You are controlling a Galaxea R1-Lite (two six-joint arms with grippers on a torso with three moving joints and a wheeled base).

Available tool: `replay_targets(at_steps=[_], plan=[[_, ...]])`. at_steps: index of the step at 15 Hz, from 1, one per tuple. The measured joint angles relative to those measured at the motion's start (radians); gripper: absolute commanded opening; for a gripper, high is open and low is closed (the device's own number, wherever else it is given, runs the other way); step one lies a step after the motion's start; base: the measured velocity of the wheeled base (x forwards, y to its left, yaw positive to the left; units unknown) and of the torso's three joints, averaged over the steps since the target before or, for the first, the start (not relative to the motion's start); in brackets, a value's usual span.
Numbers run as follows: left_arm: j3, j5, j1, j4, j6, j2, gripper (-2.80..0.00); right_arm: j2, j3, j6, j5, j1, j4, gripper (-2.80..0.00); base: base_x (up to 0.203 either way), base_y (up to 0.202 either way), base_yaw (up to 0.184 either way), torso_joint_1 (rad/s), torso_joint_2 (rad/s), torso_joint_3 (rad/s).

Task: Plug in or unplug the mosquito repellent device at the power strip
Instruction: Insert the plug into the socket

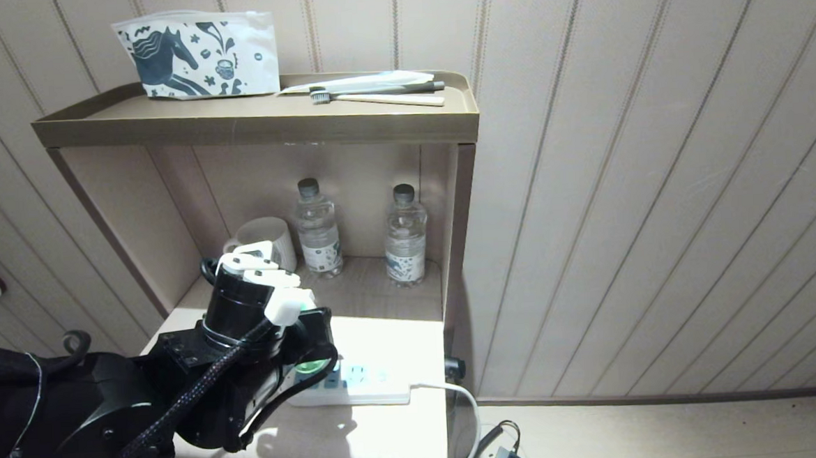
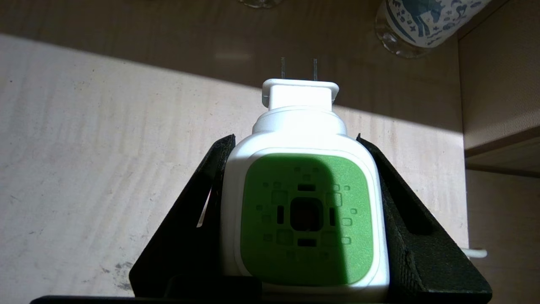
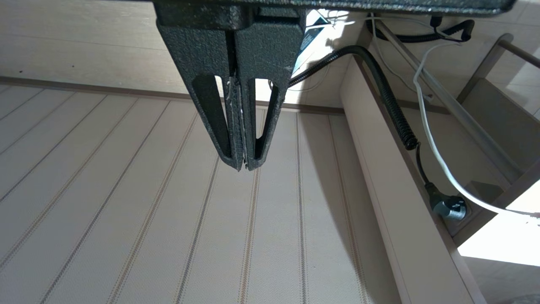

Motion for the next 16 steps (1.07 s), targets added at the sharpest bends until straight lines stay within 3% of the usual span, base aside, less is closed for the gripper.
replay_targets(at_steps=[16], plan=[[0.131,0.038,-0.026,-0.158,0.015,0.044,-2.8,0.0,0.0,0.0,0.0,0.0,0.0,-2.8,0.0,0.0,0.0,0.0,0.0,0.0]])
